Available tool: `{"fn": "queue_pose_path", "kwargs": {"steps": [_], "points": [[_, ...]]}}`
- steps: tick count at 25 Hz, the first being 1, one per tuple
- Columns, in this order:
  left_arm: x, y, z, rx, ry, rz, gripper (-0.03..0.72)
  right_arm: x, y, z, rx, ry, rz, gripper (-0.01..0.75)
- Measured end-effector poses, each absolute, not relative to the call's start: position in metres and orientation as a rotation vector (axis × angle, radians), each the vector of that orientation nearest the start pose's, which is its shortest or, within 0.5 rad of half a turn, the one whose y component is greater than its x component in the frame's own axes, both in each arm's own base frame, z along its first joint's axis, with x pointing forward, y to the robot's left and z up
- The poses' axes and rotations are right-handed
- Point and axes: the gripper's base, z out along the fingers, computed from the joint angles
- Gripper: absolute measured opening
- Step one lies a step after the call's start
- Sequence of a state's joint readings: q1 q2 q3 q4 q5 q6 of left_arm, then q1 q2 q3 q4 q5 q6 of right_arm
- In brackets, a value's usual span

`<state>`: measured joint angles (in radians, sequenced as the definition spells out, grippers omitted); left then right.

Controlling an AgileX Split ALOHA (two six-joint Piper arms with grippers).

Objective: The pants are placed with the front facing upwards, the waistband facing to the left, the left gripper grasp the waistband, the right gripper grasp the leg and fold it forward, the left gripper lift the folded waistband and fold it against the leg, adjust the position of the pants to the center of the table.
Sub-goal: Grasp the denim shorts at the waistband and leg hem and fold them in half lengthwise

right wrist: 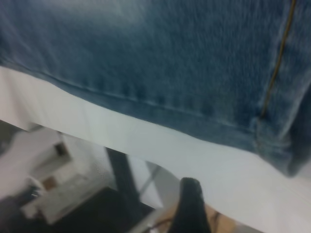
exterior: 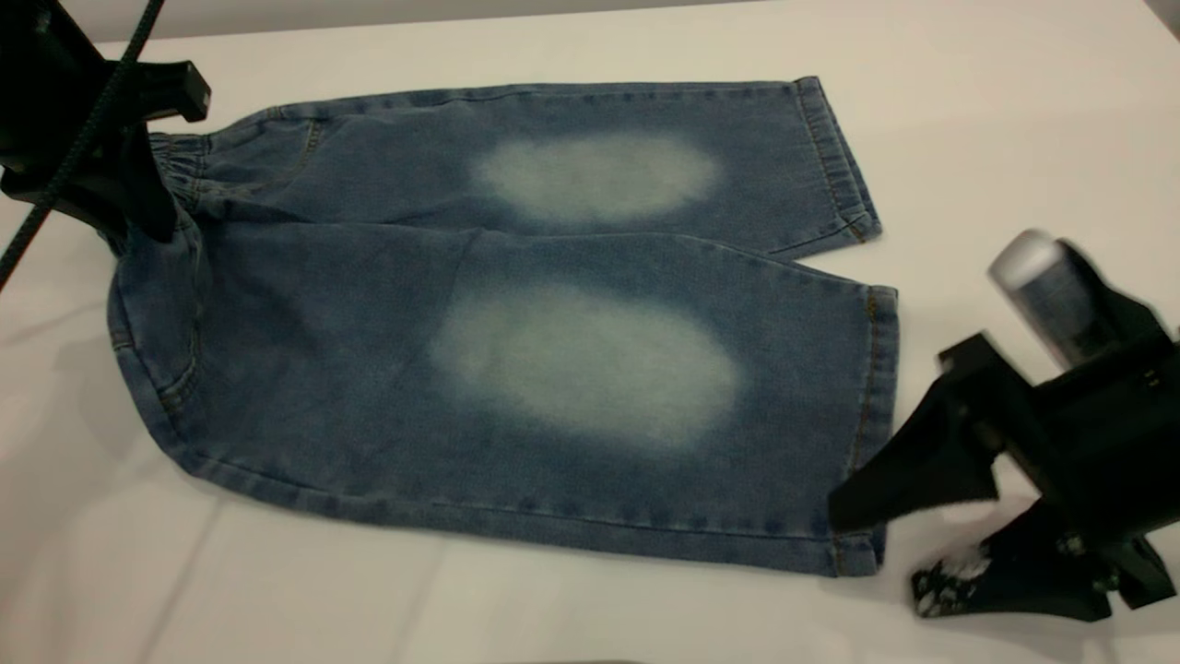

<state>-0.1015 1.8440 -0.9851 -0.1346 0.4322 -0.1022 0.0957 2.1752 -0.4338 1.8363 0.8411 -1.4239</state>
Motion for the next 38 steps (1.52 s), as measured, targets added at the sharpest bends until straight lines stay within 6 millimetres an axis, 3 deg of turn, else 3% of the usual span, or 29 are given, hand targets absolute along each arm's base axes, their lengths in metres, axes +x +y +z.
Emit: {"fn": "queue_pose_path", "kwargs": {"steps": [9, 13, 17, 23, 27, 32, 38], "points": [[0.339, -0.040, 0.141, -0.156, 2.776, -0.162, 0.081, 0.225, 0.093, 0.020, 0.521, 2.872, 1.248, 0.484], [0.339, -0.040, 0.141, -0.158, 2.775, -0.162, 0.081, 0.226, 0.095, 0.020, 0.520, 2.878, 1.237, 0.472], [0.340, -0.040, 0.141, -0.158, 2.770, -0.162, 0.081, 0.229, 0.094, 0.018, 0.508, 2.891, 1.191, 0.383], [0.340, -0.040, 0.141, -0.158, 2.770, -0.162, 0.081, 0.246, 0.093, 0.018, 0.514, 2.869, 1.116, 0.165], [0.340, -0.040, 0.141, -0.158, 2.770, -0.162, 0.081, 0.247, 0.092, 0.016, 0.523, 2.874, 1.101, 0.036], [0.338, -0.040, 0.140, -0.157, 2.786, -0.162, 0.081, 0.247, 0.094, 0.019, 0.515, 2.857, 1.140, 0.021], [0.334, -0.040, 0.152, -0.153, 2.788, -0.168, 0.081, 0.255, 0.102, 0.047, 0.457, 2.734, 1.315, 0.021]]}}
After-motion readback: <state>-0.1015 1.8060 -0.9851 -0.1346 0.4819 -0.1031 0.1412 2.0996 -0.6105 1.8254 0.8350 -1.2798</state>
